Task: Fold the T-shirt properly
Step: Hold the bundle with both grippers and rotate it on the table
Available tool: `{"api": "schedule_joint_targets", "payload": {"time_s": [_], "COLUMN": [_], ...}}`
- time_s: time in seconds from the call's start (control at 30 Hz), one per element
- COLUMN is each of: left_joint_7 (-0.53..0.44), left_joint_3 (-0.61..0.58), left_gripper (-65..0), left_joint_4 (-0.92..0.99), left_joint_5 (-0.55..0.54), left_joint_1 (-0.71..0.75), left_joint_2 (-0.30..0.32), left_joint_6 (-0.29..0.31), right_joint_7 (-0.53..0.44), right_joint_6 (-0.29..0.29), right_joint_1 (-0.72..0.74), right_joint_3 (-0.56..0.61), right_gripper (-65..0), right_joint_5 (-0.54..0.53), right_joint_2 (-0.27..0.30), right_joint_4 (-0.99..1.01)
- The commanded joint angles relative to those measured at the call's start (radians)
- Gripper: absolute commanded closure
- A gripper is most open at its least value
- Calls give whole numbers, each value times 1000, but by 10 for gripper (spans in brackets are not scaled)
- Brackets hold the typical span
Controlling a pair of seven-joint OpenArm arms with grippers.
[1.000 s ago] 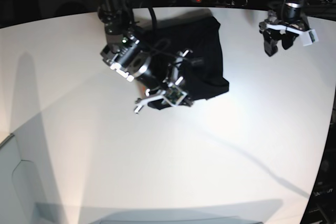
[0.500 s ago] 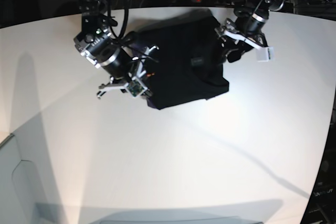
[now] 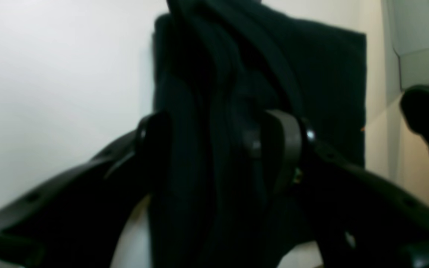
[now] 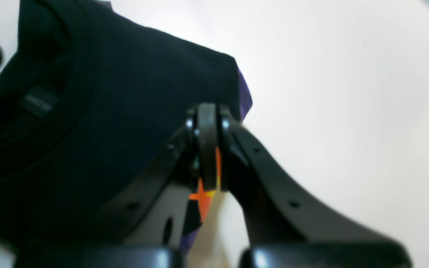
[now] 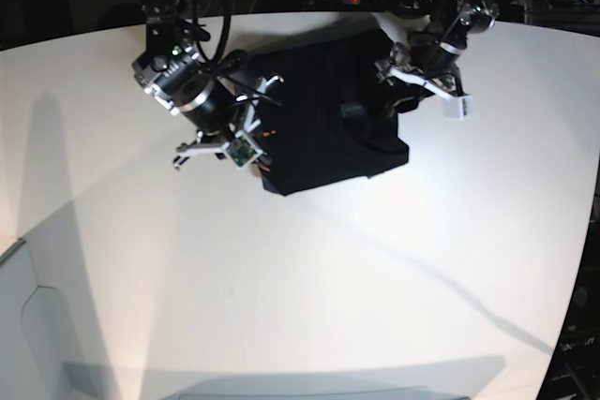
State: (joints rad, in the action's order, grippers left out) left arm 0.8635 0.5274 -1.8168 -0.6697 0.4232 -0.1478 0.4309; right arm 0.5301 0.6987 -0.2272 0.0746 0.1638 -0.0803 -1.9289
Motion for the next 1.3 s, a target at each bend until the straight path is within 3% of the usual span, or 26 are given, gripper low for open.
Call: {"api": "schedule_joint_targets", "payload": {"time_s": [0.0, 0.33, 0.5, 0.7, 0.87, 1.03, 1.27], "left_joint_7": [-8, -8, -8, -8, -7, -7, -7], "left_joint_3": [-19, -89, -88, -88, -88, -111, -111], "left_gripper": [-367, -364, -295, -294, -294, -294, -291], "left_joint_4": [-13, -13, -16, -22, -76, -22, 1], "left_joint_5": [-20, -9, -20, -23, -88, -97, -91], "left_joint_1": [4, 1, 10, 9, 38, 13, 13], "left_joint_2": [4, 6, 6, 6, 10, 43, 40], "left_joint_6": [10, 4, 13, 13, 15, 6, 7], "right_joint_7": [-24, -24, -24, -24, -24, -24, -24], "right_joint_6": [-1, -1, -1, -1, -1, -1, -1], "right_joint_1": [9, -4, -5, -5, -5, -5, -1], "right_joint_3": [1, 1, 1, 1, 1, 1, 1], "right_gripper": [0, 0, 0, 0, 0, 0, 0], "right_joint_5": [-17, -17, -17, -17, -17, -17, -17], "right_joint_2": [-3, -3, 18, 18, 18, 18, 18], "right_joint_4": [-17, -17, -17, -16, -14, -14, -11]}}
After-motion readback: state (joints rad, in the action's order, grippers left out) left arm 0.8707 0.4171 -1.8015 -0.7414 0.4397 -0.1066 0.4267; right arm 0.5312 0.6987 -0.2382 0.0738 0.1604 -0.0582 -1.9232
